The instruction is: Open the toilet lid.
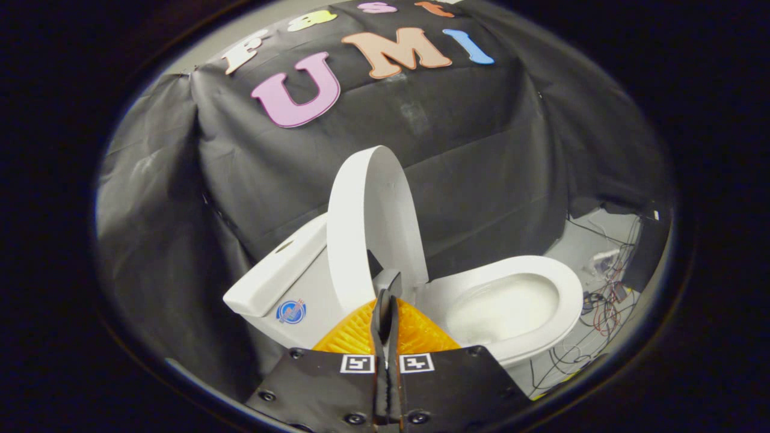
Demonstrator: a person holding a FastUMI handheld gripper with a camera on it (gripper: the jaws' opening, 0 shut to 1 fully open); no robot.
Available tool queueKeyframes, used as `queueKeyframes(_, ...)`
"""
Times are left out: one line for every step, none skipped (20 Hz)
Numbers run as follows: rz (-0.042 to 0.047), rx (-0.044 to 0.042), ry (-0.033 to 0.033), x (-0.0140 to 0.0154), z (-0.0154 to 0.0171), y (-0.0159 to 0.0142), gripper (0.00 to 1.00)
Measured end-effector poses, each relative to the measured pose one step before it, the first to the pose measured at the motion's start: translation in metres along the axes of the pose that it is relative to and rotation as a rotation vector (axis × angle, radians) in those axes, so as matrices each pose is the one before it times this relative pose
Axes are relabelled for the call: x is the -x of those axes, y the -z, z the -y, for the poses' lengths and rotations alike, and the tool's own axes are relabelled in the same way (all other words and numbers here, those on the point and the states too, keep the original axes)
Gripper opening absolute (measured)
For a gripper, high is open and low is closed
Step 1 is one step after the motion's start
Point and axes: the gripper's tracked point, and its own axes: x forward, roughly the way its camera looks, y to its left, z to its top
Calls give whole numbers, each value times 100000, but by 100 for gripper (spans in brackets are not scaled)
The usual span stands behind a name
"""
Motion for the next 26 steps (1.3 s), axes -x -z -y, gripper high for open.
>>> queueKeyframes(370, 695, -429, -10, -249, -95, 1)
queueKeyframes(-85, 1239, -728, -53, -353, 3, 1)
queueKeyframes(142, 1145, -809, -137, -367, 45, 1)
queueKeyframes(74, 1406, -913, -109, -366, -62, 1)
queueKeyframes(-439, 949, -909, -134, -407, 161, 1)
queueKeyframes(-130, 548, -953, -61, -346, -20, 1)
queueKeyframes(-403, 1647, -387, -147, -398, 102, 1)
queueKeyframes(431, 2034, 170, -66, -196, -106, 1)
queueKeyframes(-233, 1429, 23, -105, -291, 52, 1)
queueKeyframes(59, 701, -320, -122, -366, 6, 1)
queueKeyframes(-45, 243, -385, -68, -379, 95, 1)
queueKeyframes(79, 52, -376, -81, -379, 57, 1)
queueKeyframes(35, 274, -435, -77, -344, 24, 1)
queueKeyframes(-2, 573, -532, -111, -233, 155, 1)
queueKeyframes(84, 347, -757, -104, -275, 46, 1)
queueKeyframes(259, 44, -620, -104, -218, 30, 1)
queueKeyframes(434, -527, -518, -93, -200, -27, 2)
queueKeyframes(95, 190, -302, -85, -256, 57, 2)
queueKeyframes(308, 791, 75, -113, -252, 99, 1)
queueKeyframes(65, 1449, 198, -107, -175, 61, 1)
queueKeyframes(209, 946, 343, -35, -153, 116, 1)
queueKeyframes(11, -525, 513, -56, -48, -15, 1)
queueKeyframes(472, -1057, 684, -74, -114, -67, 1)
queueKeyframes(234, 63, 850, -27, -78, 55, 1)
queueKeyframes(444, 1177, 1059, -20, -69, -54, 1)
queueKeyframes(201, 1721, 1143, -69, -41, 57, 1)
